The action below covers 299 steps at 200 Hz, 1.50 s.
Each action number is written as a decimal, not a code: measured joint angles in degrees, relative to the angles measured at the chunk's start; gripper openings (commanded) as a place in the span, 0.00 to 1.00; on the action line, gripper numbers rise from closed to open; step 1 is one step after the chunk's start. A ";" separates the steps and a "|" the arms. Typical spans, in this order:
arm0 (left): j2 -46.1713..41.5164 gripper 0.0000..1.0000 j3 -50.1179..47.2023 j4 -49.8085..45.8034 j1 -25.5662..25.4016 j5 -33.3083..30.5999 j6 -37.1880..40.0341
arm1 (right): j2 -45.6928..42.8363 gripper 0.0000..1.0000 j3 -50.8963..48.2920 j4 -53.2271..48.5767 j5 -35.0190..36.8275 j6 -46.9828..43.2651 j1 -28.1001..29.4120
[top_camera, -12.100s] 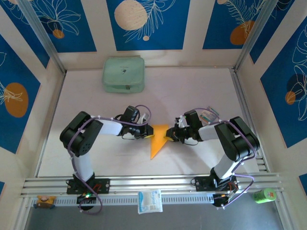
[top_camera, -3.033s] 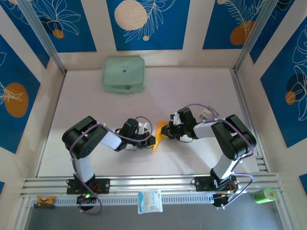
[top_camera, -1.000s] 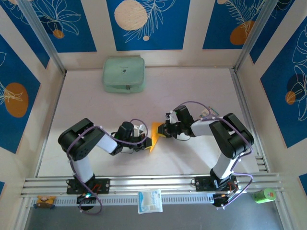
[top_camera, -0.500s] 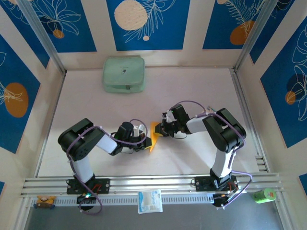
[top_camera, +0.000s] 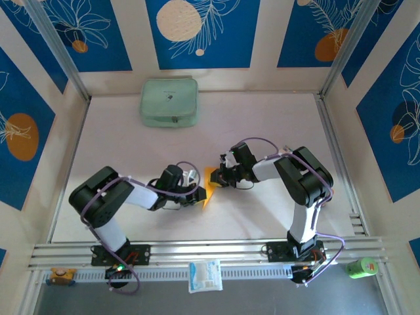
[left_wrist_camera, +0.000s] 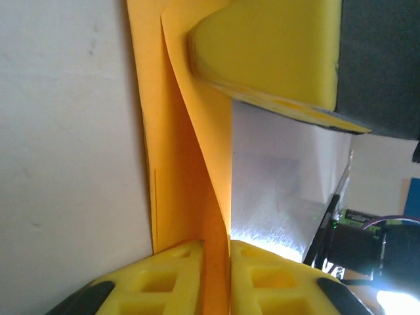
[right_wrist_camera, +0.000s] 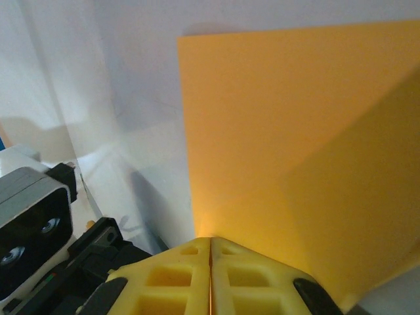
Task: Fold a paper plane with a square sheet of paper (pick it up from the middle)
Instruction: Fold the wing for the fifth time at the center of the table.
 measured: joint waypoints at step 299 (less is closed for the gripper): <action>-2.27 0.11 6.32 -25.14 -0.90 5.60 16.76 | 0.37 0.08 1.11 -2.23 1.07 0.02 1.25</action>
